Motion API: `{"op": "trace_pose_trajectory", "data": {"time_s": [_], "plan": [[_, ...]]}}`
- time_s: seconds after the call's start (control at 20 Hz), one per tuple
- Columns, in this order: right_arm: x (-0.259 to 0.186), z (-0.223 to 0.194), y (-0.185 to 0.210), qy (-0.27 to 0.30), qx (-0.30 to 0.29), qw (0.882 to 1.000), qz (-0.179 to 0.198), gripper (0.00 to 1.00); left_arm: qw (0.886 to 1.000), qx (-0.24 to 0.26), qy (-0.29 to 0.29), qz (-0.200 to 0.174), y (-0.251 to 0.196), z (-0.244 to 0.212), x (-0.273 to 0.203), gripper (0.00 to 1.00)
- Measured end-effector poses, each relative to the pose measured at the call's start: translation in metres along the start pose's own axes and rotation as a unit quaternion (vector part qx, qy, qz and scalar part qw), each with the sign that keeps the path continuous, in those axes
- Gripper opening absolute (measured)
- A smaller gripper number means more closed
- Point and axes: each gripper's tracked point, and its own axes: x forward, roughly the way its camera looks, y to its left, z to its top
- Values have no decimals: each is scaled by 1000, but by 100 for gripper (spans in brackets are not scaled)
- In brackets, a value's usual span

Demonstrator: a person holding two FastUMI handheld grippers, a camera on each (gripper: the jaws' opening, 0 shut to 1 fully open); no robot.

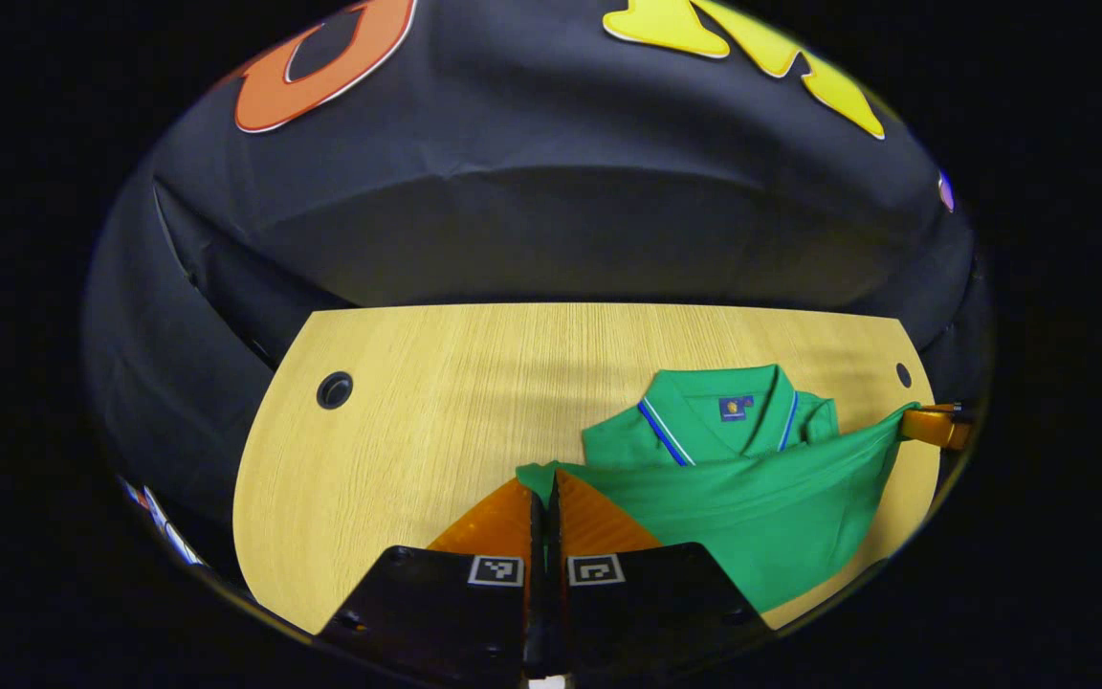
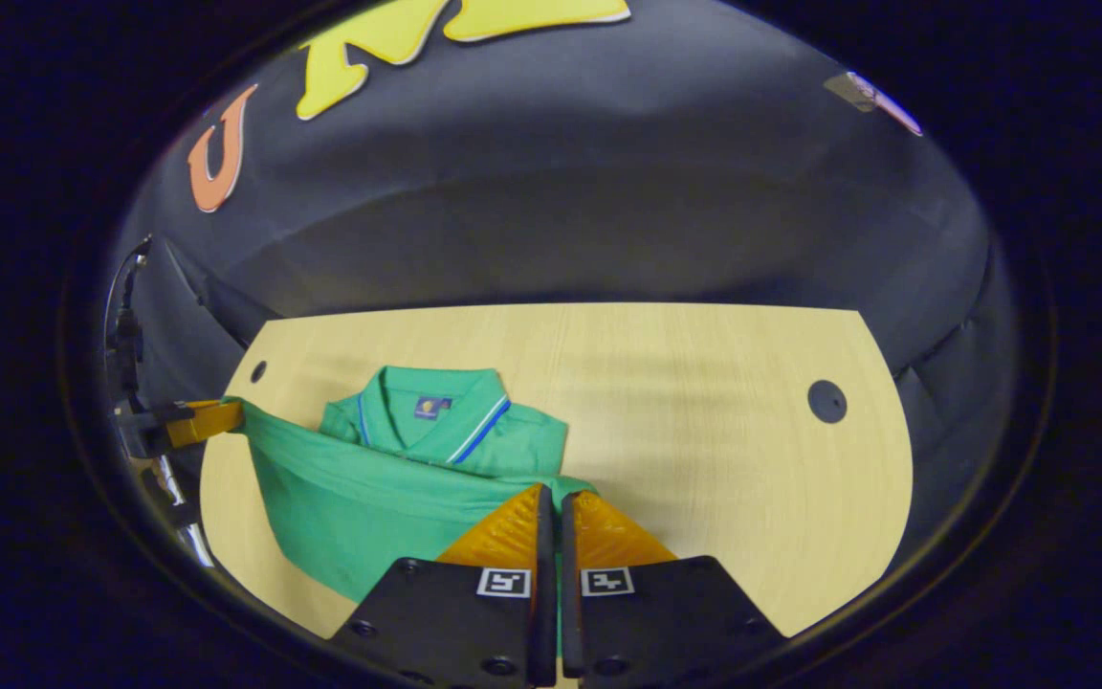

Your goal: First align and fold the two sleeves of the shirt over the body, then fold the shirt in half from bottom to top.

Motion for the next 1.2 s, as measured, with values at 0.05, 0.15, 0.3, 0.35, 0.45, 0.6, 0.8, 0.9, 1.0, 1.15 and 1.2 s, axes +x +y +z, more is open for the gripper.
{"op": "trace_pose_trajectory", "data": {"time_s": [0.05, 0.15, 0.3, 0.35, 0.45, 0.6, 0.8, 0.9, 1.0, 1.15, 1.2], "plan": [[10, 6, -3, -6, -2, 1000, -3, 5, 1000, 3, -4, -1, -3, 5, 12, 3], [29, 12, -9, -16, -8, 1000, -9, 5, 1000, 11, -10, 3, -5, 9, 32, 3], [53, 4, -14, -8, -3, 1000, -17, 5, 999, 31, -8, 6, -10, 10, 58, 3], [59, -1, -15, 2, 5, 1000, -19, 5, 999, 33, -11, 10, -8, 9, 63, 3], [70, -10, -12, 16, 30, 999, -13, 2, 1000, 24, -6, 16, -7, 4, 74, 3], [76, -15, -17, 22, 72, 997, -7, 5, 1000, -4, 1, 17, -6, -8, 82, 3], [80, -18, -20, 21, 82, 996, -7, 9, 1000, -23, -3, 8, -8, -10, 86, 8], [81, -12, -10, 8, 93, 995, 18, 30, 999, -46, -3, 3, -9, -17, 88, 28], [75, -12, -14, 6, 86, 996, 8, 55, 997, -74, 1, 1, -6, -24, 87, 66], [43, 2, -16, -26, 85, 996, -5, 87, 991, -132, -28, -14, 1, -12, 61, 91], [27, 8, -15, -39, 91, 995, -7, 99, 987, -149, -44, -30, 2, -4, 45, 89]]}}
